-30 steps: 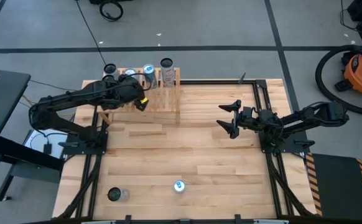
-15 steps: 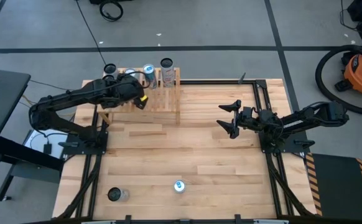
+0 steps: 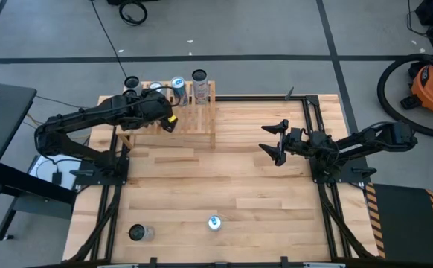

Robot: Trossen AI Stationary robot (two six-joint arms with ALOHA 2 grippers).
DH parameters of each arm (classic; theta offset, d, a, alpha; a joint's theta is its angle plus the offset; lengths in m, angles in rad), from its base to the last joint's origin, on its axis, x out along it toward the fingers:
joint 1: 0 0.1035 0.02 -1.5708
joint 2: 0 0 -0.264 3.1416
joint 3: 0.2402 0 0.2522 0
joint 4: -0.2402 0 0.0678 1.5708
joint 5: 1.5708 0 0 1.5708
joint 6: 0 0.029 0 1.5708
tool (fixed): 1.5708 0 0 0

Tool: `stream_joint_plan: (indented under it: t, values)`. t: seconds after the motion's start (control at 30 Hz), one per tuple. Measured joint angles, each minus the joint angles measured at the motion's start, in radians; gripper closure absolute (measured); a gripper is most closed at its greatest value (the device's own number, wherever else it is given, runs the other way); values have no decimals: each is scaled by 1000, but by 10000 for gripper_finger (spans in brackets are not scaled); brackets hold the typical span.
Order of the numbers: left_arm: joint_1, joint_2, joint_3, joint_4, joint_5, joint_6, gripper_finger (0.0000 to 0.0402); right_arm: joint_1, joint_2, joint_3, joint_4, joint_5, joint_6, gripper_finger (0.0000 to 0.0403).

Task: Place canned beverage on shelf
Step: Put the pink white soda can on the shelf aligned with the other pink white soda can

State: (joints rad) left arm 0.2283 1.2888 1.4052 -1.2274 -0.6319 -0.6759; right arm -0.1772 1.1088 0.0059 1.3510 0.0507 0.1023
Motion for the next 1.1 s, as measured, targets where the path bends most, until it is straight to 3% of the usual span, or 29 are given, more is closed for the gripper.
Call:
stream_joint_plan:
  t: [0.9, 1.1]
  values:
    - [11, 0, 1, -14, -19, -33, 81, 0, 0, 0, 0, 0, 0, 17]
    - [11, 0, 2, -46, -56, -26, 11, 0, 0, 0, 0, 0, 0, 17]
